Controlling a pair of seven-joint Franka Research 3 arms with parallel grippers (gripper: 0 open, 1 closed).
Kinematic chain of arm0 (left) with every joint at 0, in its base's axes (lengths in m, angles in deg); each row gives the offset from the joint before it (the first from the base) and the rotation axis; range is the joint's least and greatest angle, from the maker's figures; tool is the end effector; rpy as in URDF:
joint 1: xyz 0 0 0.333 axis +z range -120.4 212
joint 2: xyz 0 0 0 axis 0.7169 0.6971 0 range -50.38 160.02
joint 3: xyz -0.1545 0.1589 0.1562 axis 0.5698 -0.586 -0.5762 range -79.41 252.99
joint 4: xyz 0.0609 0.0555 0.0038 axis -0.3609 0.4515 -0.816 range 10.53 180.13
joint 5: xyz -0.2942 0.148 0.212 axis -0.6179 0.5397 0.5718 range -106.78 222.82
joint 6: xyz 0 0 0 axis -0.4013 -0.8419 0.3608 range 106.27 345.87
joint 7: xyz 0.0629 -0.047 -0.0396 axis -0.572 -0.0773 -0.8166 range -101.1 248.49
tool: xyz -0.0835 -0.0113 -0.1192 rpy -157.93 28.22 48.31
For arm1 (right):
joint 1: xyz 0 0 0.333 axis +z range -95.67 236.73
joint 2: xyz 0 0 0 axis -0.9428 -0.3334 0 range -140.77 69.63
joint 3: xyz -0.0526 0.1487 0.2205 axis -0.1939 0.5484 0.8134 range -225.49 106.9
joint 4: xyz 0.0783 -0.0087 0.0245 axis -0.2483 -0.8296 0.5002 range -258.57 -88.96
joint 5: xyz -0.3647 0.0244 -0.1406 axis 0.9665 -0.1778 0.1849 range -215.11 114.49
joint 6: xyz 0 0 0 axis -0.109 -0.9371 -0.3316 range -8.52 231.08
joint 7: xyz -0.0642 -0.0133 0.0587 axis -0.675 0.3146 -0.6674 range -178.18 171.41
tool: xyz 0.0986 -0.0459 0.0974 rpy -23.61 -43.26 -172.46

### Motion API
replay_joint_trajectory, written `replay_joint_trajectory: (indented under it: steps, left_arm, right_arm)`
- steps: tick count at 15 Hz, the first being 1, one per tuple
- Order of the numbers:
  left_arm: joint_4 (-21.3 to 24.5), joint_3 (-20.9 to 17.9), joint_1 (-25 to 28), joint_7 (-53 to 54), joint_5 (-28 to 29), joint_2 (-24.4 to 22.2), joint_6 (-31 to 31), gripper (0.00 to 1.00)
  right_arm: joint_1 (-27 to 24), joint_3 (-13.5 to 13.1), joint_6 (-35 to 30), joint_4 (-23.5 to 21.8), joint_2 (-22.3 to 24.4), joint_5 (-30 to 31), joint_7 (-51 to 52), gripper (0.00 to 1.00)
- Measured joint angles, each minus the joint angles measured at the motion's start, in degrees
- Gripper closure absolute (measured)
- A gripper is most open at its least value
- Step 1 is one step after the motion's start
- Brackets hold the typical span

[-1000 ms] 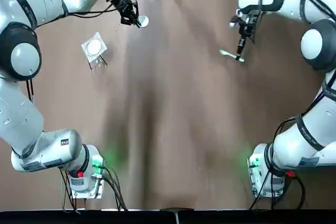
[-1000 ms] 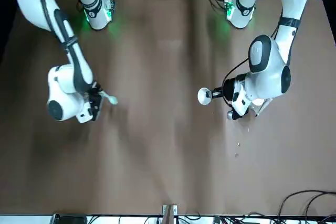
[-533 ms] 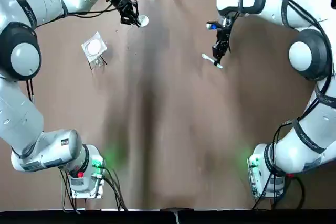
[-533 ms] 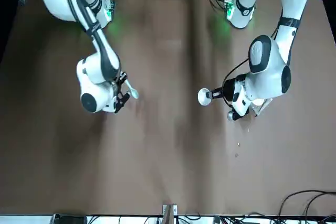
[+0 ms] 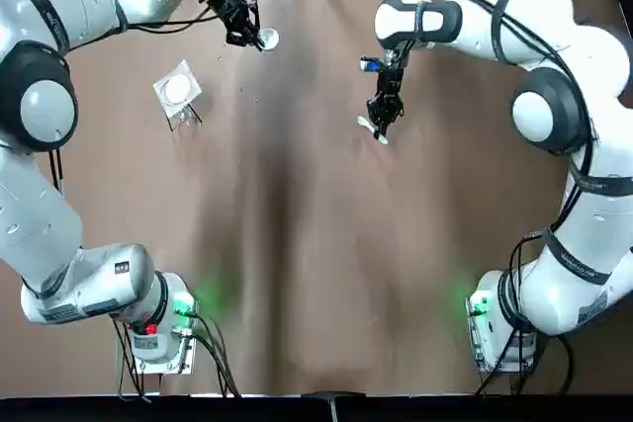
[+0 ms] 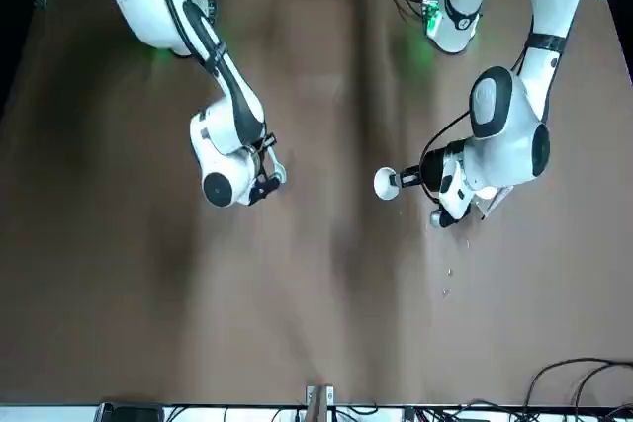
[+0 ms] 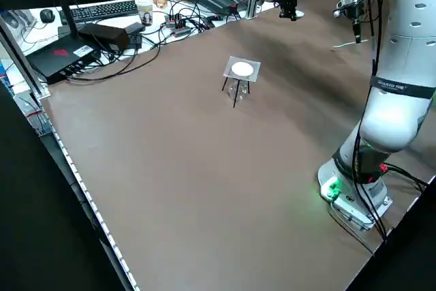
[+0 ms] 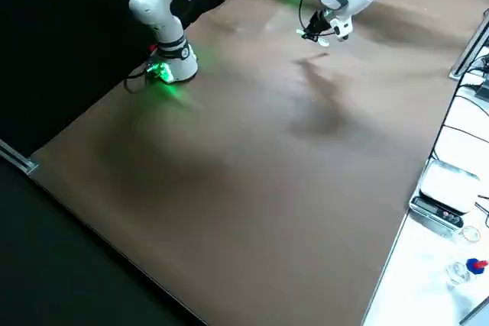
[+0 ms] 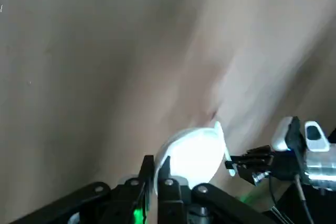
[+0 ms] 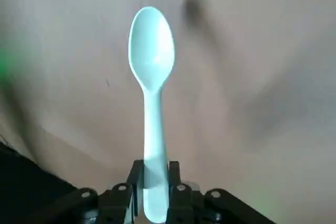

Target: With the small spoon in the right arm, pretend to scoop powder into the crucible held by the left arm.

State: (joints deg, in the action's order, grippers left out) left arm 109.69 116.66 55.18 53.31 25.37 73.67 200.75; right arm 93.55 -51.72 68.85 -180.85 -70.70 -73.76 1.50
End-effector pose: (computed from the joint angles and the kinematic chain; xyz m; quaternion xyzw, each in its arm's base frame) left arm 0.5614 -0.2483 0.3034 0.9353 0.1526 -0.1393 0.2873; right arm 0.4619 0.3312 0.1459 -0.9201 -0.1929 0.3038 0.1544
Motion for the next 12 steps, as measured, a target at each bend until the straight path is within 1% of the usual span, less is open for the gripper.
replay_joint_trajectory:
  steps: [4, 8, 12]
  left_arm:
    - [0.0, -0.04, 0.18, 0.0, 0.0, 0.0, 0.0, 0.93]
    - [0.0, -0.03, 0.16, 0.0, 0.31, 0.0, 0.0, 0.93]
    - [0.0, -0.03, 0.13, 0.0, 0.36, 0.01, 0.0, 0.93]
  right_arm:
    - [1.13, 0.0, 7.62, 0.54, -2.25, -0.48, -3.25, 0.77]
    - [1.29, -0.2, 14.27, 0.77, -2.38, 0.2, -3.28, 0.77]
    - [1.15, -0.95, 21.86, 1.2, -2.38, 1.5, -3.28, 0.77]
